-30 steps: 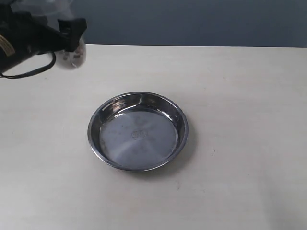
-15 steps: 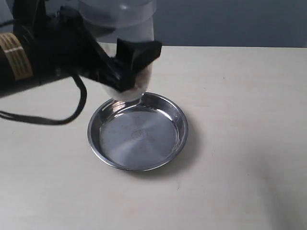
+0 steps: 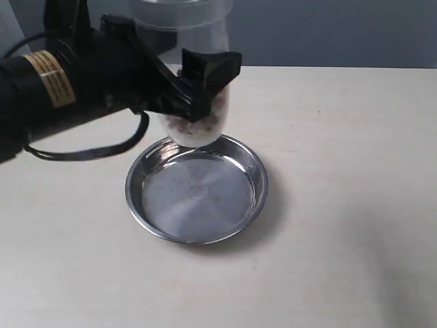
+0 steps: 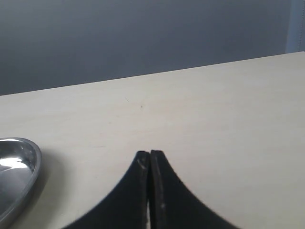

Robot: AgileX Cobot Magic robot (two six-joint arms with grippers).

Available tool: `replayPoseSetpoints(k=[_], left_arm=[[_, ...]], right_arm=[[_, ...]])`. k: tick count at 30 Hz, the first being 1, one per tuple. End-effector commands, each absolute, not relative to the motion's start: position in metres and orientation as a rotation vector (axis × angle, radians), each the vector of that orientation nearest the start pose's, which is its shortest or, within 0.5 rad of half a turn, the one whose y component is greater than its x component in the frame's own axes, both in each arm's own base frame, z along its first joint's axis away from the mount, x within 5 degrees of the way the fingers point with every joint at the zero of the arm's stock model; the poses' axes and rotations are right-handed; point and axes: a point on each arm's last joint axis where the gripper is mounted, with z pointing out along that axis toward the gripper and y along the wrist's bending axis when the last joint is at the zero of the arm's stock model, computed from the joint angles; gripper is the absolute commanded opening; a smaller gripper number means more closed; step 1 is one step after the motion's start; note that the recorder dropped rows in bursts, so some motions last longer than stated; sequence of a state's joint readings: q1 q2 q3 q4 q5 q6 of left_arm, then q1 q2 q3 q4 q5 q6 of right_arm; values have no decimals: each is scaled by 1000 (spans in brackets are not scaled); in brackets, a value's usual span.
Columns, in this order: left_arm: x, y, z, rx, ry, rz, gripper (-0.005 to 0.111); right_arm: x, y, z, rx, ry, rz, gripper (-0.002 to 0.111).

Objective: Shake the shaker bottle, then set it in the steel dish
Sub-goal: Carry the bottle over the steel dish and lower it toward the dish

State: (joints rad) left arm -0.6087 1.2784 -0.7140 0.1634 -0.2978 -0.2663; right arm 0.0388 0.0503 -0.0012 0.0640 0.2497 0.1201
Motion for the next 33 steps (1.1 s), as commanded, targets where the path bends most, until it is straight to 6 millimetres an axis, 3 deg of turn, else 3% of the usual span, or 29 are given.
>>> replayPoseSetpoints(k=[1,2,3,4,5,6,7,9,10,12,13,14,15,16,17,18,19,21,22,25,26,28,29,30,32,33], left_arm=[[235,-170,262,472,1799,-562,0],[233,-169,305,474,1642,-573,0],[232,-167,309,464,1636,-571,0],[235,-168,281,454,1760,-557,0],[236,-168,237,472,1925,-523,0],[238,-168,213,423,2015,-535,0],[238,-170,233,420,1918,-568,0],[233,-168,304,432,1647,-605,0],[232,-167,301,439,1679,-592,0],[235,-167,232,464,1973,-522,0],[236,-168,232,465,1975,-521,0],[236,-169,249,468,1902,-538,0],[230,-168,303,491,1683,-562,0],[228,-167,322,476,1642,-568,0],[229,-166,307,470,1722,-558,0],[233,-169,253,491,1941,-514,0],[234,-169,236,483,2009,-506,0],[235,-171,255,465,1924,-543,0],[236,-164,286,519,1776,-486,0],[254,-144,283,212,1843,-531,0],[250,-150,280,262,1869,-539,0],[223,-183,272,693,1849,-460,0],[217,-187,268,798,1854,-413,0],[219,-182,265,791,1896,-382,0],[243,-150,252,500,2016,-394,0],[258,-129,245,263,2048,-421,0]], right_arm=[[59,4,189,110,1771,169,-1],[59,4,189,110,1771,169,-1],[59,4,189,110,1771,169,-1],[59,4,189,110,1771,169,-1],[59,4,189,110,1771,169,-1],[59,4,189,110,1771,169,-1],[59,4,189,110,1771,169,-1],[59,4,189,110,1771,169,-1],[59,4,189,110,1771,169,-1],[59,4,189,110,1771,169,-1],[59,4,189,110,1771,169,-1],[59,4,189,110,1771,169,-1],[59,4,189,110,1771,169,-1],[59,4,189,110,1771,169,-1],[59,4,189,110,1771,169,-1],[59,4,189,110,1771,169,-1],[59,4,189,109,1771,168,-1],[59,4,189,109,1773,167,-1],[59,4,189,109,1773,167,-1],[59,4,189,109,1773,167,-1],[59,4,189,109,1773,167,-1],[59,4,189,109,1773,167,-1],[59,4,189,109,1773,167,-1],[59,4,189,109,1773,167,-1],[59,4,189,108,1773,166,-1],[59,4,189,108,1773,166,-1]])
